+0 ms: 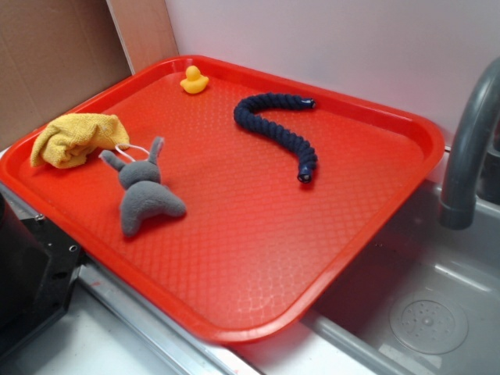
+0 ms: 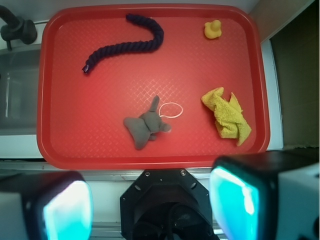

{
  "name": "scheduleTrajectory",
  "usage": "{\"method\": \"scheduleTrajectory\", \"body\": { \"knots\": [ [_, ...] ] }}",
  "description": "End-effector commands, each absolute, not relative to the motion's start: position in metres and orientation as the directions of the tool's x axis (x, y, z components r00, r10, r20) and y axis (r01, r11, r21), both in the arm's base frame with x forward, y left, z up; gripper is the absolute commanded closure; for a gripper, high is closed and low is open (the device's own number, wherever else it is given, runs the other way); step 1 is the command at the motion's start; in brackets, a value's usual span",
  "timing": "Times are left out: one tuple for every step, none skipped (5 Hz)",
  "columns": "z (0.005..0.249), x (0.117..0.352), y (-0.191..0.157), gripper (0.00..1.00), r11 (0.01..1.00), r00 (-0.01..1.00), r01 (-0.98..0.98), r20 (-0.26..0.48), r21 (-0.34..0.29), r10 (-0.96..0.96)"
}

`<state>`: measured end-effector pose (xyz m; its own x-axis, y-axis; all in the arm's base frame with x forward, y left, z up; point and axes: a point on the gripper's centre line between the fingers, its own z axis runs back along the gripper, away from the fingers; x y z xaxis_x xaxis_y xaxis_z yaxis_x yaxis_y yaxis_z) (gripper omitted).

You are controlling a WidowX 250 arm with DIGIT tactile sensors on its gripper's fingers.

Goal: Grab the yellow duck.

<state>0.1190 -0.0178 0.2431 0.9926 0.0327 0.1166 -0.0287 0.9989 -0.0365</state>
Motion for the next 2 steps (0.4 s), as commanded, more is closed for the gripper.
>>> {"method": "scheduleTrajectory", "body": {
  "knots": [
    [0.243,0.119,-0.018,0.0,0.999,0.993,-0.029,0.117,-0.037,0.033],
    [0.196,0.154,0.003,0.0,0.985,0.979,0.113,0.182,-0.127,-0.089]
  ]
}}
